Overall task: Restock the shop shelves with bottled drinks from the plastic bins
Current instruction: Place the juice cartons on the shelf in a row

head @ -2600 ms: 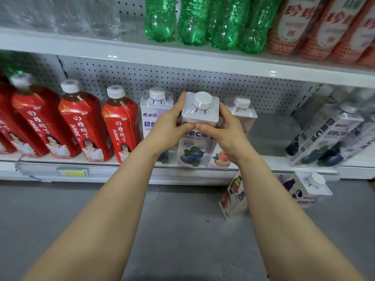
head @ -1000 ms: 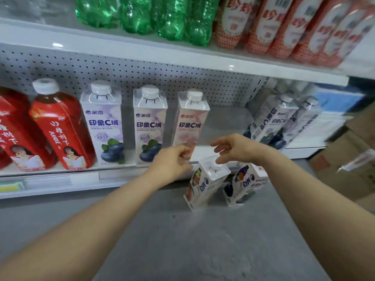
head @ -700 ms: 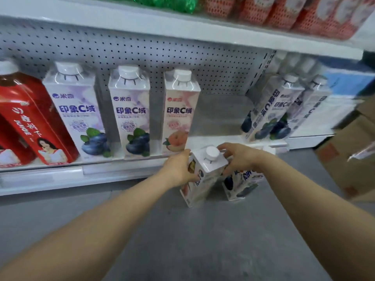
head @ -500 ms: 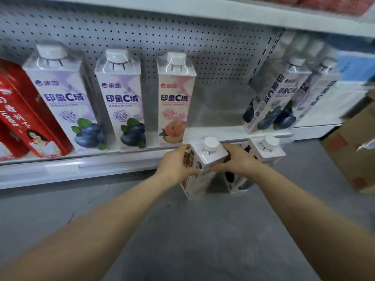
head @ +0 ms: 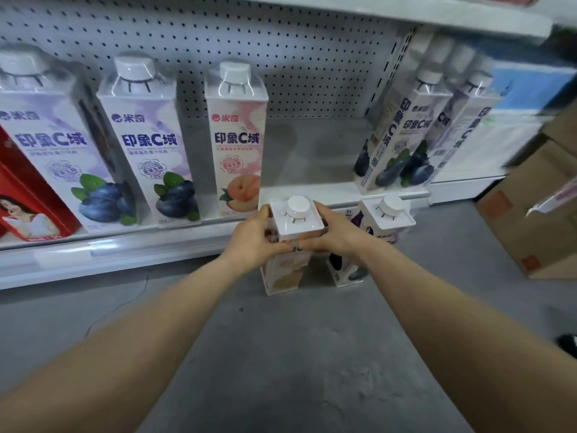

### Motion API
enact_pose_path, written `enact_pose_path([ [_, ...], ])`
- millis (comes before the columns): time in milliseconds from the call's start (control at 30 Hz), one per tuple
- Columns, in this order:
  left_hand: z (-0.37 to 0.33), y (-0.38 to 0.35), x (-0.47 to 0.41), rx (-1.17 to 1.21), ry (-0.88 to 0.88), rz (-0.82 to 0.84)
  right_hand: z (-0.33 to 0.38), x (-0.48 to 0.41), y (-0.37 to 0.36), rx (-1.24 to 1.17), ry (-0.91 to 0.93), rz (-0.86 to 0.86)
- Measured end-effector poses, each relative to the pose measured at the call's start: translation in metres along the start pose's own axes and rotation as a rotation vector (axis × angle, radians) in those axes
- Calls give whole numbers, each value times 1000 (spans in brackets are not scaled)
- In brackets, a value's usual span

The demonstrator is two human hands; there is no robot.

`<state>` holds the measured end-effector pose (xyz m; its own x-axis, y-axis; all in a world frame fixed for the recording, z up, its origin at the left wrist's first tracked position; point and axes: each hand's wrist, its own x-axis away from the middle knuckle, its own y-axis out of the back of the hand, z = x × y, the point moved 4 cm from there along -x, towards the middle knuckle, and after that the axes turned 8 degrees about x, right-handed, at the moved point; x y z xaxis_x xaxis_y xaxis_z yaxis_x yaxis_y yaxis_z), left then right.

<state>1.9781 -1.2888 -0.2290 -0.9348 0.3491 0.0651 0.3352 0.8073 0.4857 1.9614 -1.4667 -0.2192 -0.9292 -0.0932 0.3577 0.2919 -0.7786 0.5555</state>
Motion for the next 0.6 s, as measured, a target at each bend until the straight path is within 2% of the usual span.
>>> enact_pose_path([
  [333,-18,1,7,98,-16,53,-9,6,22,-75,2,7],
  [600,-82,25,-11,81,-164,-29,38,25,79,-197,123,-131],
])
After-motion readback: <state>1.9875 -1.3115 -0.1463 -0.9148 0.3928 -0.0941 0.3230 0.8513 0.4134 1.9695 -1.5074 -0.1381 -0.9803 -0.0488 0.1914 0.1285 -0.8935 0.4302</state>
